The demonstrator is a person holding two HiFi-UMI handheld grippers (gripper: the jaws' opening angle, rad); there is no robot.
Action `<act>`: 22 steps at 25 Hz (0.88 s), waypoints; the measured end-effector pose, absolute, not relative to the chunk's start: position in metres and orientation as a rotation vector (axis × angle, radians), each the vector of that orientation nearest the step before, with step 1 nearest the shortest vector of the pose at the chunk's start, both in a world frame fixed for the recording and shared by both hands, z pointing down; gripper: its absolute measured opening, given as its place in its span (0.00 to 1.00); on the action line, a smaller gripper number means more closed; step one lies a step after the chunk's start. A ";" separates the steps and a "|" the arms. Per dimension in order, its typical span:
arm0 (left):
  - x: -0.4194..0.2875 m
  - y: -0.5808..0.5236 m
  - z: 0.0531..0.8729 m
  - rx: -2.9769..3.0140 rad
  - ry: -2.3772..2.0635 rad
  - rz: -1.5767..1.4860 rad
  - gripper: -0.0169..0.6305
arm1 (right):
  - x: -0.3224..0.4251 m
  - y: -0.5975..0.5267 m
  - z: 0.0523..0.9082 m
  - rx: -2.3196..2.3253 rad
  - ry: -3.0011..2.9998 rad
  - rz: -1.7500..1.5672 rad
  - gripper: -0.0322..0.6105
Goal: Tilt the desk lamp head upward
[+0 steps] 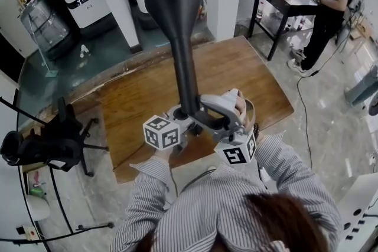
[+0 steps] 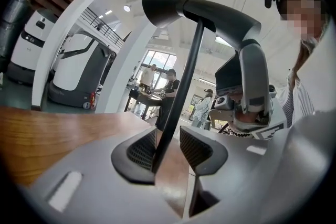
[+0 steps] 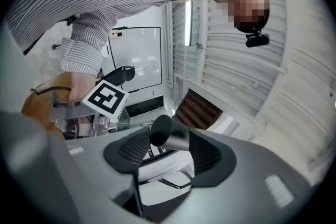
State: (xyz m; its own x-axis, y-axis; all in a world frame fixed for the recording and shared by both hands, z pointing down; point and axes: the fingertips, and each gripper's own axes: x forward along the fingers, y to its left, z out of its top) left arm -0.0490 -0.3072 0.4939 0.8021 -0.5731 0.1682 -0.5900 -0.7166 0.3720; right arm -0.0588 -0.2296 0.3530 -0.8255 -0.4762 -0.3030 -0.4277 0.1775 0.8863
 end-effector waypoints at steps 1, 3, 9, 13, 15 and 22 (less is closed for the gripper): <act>-0.048 -0.307 0.494 2.586 -0.884 0.069 0.25 | -0.056 -0.229 0.352 0.923 -2.417 -1.722 0.40; -0.048 -0.306 0.493 2.599 -0.913 0.091 0.27 | -0.049 -0.230 0.352 0.948 -2.502 -1.610 0.40; -0.062 -0.297 0.484 2.629 -1.059 0.080 0.23 | -0.039 -0.234 0.364 0.984 -2.864 -1.081 0.40; -0.076 -0.285 0.478 2.598 -1.182 -0.002 0.17 | -0.032 -0.248 0.396 1.085 -2.997 -0.512 0.40; -0.077 -0.278 0.473 2.582 -1.200 -0.049 0.15 | -0.034 -0.251 0.411 1.107 -2.981 -0.374 0.40; -0.084 -0.261 0.460 2.604 -1.415 -0.012 0.08 | -0.036 -0.250 0.431 1.167 -2.943 -0.225 0.37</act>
